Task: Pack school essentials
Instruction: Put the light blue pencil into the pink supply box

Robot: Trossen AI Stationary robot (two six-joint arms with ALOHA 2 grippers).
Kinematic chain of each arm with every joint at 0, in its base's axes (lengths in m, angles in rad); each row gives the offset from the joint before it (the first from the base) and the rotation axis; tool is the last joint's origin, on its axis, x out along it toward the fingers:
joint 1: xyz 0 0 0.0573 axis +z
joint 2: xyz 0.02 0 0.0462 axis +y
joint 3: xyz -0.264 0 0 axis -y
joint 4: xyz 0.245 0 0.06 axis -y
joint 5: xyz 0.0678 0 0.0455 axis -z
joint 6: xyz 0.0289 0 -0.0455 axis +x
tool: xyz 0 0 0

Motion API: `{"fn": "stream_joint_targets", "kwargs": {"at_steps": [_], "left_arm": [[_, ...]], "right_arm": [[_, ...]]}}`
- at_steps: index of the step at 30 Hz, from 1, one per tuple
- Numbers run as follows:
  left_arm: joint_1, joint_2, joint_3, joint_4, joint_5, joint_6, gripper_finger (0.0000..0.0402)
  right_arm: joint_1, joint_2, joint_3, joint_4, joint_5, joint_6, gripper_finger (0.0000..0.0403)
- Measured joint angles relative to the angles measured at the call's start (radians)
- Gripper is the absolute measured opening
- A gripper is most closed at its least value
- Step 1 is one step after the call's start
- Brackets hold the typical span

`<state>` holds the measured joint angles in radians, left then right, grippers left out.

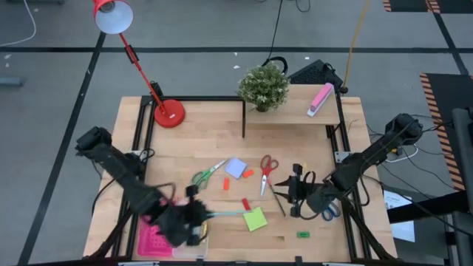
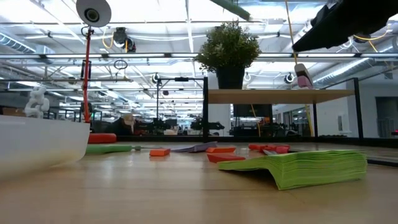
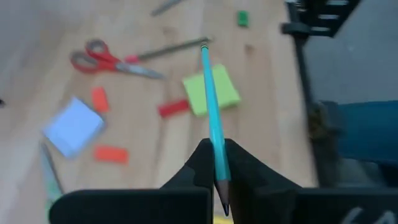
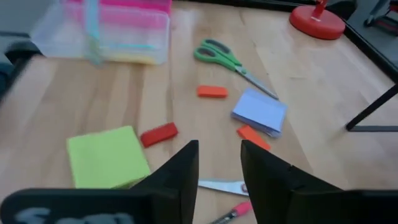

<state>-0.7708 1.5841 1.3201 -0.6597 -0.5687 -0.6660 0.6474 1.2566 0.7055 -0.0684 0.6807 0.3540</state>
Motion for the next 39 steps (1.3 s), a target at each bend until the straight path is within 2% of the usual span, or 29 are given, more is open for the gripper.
{"fn": "stream_joint_targets", "kwargs": {"at_steps": [4, 11, 18, 21, 30, 39], "left_arm": [[-0.099, -0.009, 0.0, -0.063, -0.008, -0.18, 0.0021], [-0.226, -0.009, 0.0, -0.122, 0.019, -0.392, 0.0015], [-0.308, -0.017, 0.0, -0.341, 0.09, -0.689, 0.002], [-0.324, -0.019, 0.0, -0.435, 0.146, -0.808, 0.0015], [-0.323, -0.009, 0.0, -0.611, 0.182, -1.09, 0.0027], [-0.293, -0.001, -0.001, -0.595, 0.171, -1.194, 0.0029]], "right_arm": [[-0.026, 0.001, 0.0, 0.004, 0.0, -0.034, 0.0104], [-0.062, 0.001, 0.0, 0.015, 0.0, -0.084, 0.0102], [-0.077, 0.001, 0.0, 0.037, -0.001, -0.111, 0.0102], [-0.078, 0.001, 0.0, 0.04, -0.001, -0.113, 0.0102], [-0.078, 0.001, 0.0, 0.04, -0.002, -0.113, 0.0102], [-0.077, 0.002, 0.0, 0.04, -0.005, -0.109, 0.0102]]}}
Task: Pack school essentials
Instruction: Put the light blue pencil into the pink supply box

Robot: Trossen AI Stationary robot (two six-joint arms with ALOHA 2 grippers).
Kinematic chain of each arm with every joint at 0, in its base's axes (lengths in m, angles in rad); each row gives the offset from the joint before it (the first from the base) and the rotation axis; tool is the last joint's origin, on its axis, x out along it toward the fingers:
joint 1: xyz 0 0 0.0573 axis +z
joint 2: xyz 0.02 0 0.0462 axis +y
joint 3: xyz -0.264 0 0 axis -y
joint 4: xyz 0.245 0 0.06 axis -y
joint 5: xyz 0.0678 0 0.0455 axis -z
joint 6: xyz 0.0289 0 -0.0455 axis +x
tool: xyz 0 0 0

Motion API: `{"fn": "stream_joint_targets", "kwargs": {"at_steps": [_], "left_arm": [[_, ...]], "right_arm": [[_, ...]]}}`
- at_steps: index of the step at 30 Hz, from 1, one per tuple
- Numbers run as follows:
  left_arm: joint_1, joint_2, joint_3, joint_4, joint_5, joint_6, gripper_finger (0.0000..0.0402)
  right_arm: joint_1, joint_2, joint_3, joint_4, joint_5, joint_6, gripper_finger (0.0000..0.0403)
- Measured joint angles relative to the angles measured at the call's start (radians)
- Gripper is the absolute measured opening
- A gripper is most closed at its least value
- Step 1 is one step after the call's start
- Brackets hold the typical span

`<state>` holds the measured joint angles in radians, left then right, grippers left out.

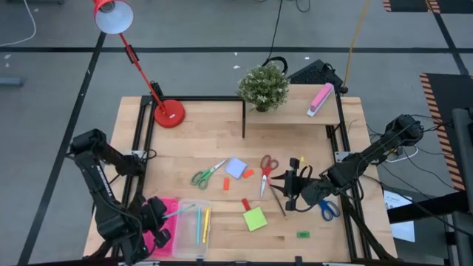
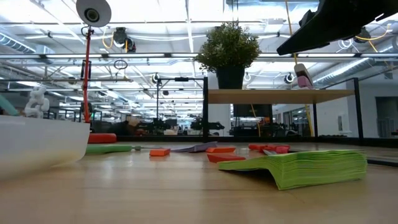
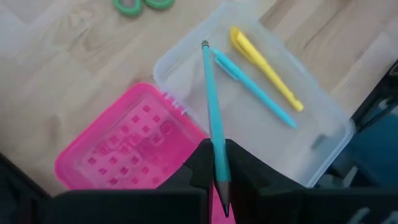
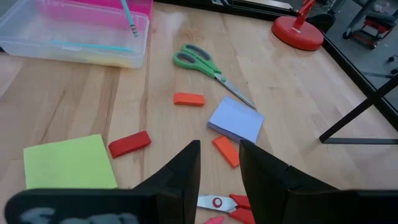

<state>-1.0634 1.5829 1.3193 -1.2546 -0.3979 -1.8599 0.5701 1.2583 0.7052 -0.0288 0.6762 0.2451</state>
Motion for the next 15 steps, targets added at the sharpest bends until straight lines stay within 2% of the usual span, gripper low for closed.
{"fn": "stream_joint_targets", "kwargs": {"at_steps": [7, 15], "left_arm": [[0.018, 0.001, -0.022, 0.067, -0.069, 0.01, 0.003], [0.026, 0.001, -0.074, 0.143, -0.047, 0.011, 0.003]], "right_arm": [[0.0, 0.0, 0.0, -0.001, -0.001, 0.004, 0.0102], [0.001, 0.0, 0.0, -0.001, -0.027, 0.004, 0.0102]]}}
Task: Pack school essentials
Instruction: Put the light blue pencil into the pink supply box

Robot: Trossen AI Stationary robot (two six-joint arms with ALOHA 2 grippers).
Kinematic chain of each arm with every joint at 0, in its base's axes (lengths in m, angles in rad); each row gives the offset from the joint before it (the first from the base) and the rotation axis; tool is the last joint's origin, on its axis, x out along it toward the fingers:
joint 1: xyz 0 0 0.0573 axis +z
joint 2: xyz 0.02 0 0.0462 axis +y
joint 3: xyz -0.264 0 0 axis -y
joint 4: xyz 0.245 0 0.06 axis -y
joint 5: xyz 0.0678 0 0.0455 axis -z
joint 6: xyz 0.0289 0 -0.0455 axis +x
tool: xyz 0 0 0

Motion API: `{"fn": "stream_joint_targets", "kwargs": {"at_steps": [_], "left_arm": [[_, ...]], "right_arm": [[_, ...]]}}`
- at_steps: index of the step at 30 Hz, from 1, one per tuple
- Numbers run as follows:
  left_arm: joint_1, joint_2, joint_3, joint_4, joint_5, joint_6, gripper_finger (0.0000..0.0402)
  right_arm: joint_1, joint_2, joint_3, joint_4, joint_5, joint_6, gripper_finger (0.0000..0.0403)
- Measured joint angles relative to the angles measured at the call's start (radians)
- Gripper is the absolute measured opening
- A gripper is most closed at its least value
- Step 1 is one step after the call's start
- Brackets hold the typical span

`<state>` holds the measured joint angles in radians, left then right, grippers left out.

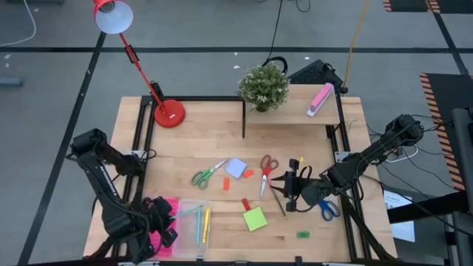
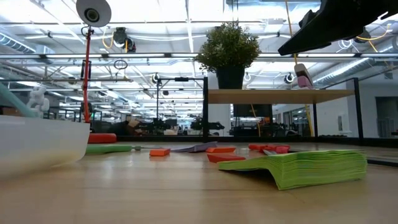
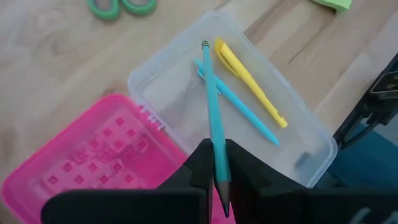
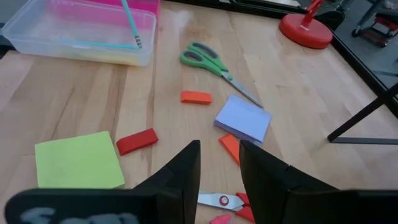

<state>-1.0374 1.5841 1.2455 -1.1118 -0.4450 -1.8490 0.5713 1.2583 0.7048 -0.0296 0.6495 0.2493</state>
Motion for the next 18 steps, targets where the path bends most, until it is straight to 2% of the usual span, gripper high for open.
{"fn": "stream_joint_targets", "kwargs": {"at_steps": [7, 14, 18], "left_arm": [[0.018, 0.0, -0.058, 0.081, 0.023, -0.028, 0.0042], [0.019, 0.0, -0.093, 0.173, 0.027, -0.026, 0.0097], [0.019, 0.0, -0.093, 0.235, 0.027, 0.028, 0.0122]], "right_arm": [[0.0, 0.0, 0.0, 0.0, 0.0, 0.0, 0.0102], [0.0, 0.0, 0.0, 0.0, 0.0, 0.0, 0.0102], [0.0, 0.0, 0.0, 0.0, 0.0, 0.0, 0.0102]]}}
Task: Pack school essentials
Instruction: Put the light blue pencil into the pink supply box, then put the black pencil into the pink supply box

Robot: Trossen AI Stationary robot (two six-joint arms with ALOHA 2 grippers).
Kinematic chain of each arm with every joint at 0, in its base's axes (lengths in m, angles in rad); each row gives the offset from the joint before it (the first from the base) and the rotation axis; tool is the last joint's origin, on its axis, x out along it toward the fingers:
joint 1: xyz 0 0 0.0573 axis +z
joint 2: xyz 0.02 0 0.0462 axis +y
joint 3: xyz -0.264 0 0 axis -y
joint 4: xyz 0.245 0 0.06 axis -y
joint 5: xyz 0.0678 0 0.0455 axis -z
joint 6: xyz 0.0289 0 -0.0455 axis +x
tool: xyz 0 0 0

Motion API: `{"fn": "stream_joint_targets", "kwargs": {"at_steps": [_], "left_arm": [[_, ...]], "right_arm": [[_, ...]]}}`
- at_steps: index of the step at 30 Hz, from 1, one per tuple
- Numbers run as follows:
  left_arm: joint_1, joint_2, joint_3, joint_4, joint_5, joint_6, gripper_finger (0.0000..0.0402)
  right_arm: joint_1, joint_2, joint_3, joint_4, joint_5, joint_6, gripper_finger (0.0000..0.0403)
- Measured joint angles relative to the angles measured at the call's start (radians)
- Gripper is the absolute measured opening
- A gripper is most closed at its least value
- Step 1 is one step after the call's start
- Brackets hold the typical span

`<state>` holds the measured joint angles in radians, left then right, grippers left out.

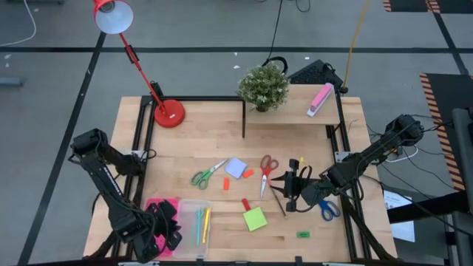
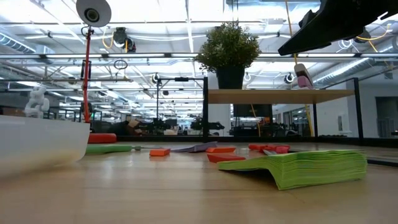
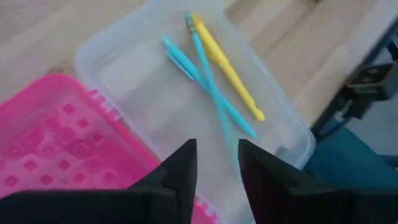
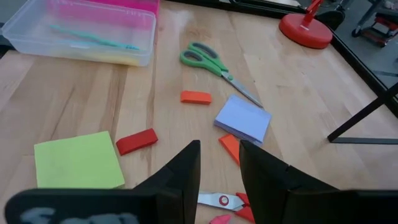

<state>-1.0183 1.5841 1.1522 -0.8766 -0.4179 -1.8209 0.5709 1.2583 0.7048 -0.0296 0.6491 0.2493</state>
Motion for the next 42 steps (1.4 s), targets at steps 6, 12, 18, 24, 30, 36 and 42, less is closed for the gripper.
{"fn": "stream_joint_targets", "kwargs": {"at_steps": [6, 12, 18, 24, 30, 36, 42], "left_arm": [[0.0, 0.0, 0.0, 0.015, 0.001, 0.043, 0.0126], [0.001, 0.0, 0.0, 0.016, -0.01, 0.119, 0.0116], [0.01, 0.0, 0.0, 0.016, -0.123, 0.225, 0.0106], [0.01, 0.0, 0.0, 0.015, -0.327, 0.344, 0.0106], [0.01, 0.0, 0.0, 0.015, -0.445, 0.42, 0.0106], [0.009, 0.0, 0.0, 0.016, -0.448, 0.457, 0.0106], [0.021, 0.0, 0.0, 0.015, -0.455, 0.533, 0.0106]], "right_arm": [[0.0, 0.0, 0.0, 0.0, 0.0, 0.0, 0.0102], [0.0, 0.0, 0.0, 0.0, 0.0, 0.0, 0.0102], [0.0, 0.0, 0.0, -0.005, -0.015, 0.063, 0.0102], [0.014, 0.052, 0.0, -0.016, -0.04, 0.169, 0.0113], [0.069, 0.174, 0.001, -0.04, -0.1, 0.375, 0.0141], [0.155, 0.272, 0.042, -0.087, -0.128, 0.421, 0.0145], [0.222, 0.297, 0.059, -0.095, -0.072, 0.578, 0.0146]]}}
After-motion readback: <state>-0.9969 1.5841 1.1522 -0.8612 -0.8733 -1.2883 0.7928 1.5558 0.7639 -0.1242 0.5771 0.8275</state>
